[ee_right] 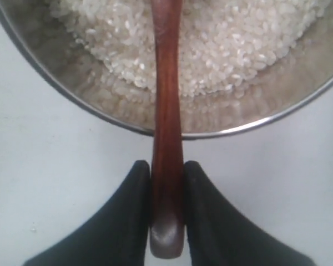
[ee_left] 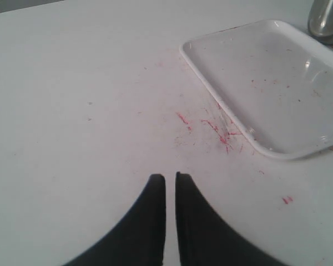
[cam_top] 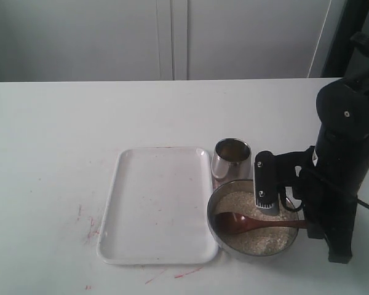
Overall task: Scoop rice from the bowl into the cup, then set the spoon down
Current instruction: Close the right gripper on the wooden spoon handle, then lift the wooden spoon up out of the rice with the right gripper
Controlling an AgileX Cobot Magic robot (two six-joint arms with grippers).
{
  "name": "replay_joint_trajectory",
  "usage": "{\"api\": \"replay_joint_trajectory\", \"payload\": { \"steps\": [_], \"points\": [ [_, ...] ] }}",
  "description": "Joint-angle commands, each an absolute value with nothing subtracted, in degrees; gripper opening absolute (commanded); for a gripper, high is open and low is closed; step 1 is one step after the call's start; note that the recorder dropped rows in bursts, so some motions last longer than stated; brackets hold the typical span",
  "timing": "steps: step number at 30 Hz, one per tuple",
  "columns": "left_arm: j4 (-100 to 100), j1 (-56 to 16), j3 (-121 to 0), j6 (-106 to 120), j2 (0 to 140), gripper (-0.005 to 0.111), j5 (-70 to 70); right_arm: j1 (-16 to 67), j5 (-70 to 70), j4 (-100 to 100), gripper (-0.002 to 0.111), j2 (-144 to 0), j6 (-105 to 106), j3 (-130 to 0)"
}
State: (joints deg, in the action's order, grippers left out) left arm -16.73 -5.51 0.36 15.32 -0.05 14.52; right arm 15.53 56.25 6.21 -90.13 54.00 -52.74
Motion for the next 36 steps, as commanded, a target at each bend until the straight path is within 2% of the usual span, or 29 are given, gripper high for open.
{"api": "replay_joint_trajectory", "payload": {
  "steps": [1, 8, 16, 19, 24, 28, 36],
  "points": [
    [-17.14, -5.91, 0.00, 15.21, 0.00, 0.014, 14.58, 15.34, 60.15, 6.49, 0.000, -86.97, 42.28, -54.27],
    [-17.14, -5.91, 0.00, 15.21, 0.00, 0.014, 14.58, 16.20, 69.75, 4.44, 0.000, -79.70, 23.97, -56.55],
    [-17.14, -5.91, 0.00, 15.21, 0.00, 0.014, 14.58, 20.35, 69.96, 5.06, 0.000, -66.64, 2.14, -56.54],
    [-17.14, -5.91, 0.00, 15.21, 0.00, 0.014, 14.58, 24.27, 69.96, 7.86, 0.000, -62.86, -3.30, -56.54],
    [-17.14, -5.91, 0.00, 15.21, 0.00, 0.014, 14.58, 34.50, 69.96, 15.67, 0.000, -62.26, -5.05, -62.57],
    [-17.14, -5.91, 0.00, 15.21, 0.00, 0.014, 14.58, 37.27, 69.96, 28.66, 0.000, -62.61, 0.00, -66.10],
    [-17.14, -5.91, 0.00, 15.21, 0.00, 0.014, 14.58, 39.83, 69.96, 41.58, 0.000, -66.50, 10.44, -52.28]
  ]
}}
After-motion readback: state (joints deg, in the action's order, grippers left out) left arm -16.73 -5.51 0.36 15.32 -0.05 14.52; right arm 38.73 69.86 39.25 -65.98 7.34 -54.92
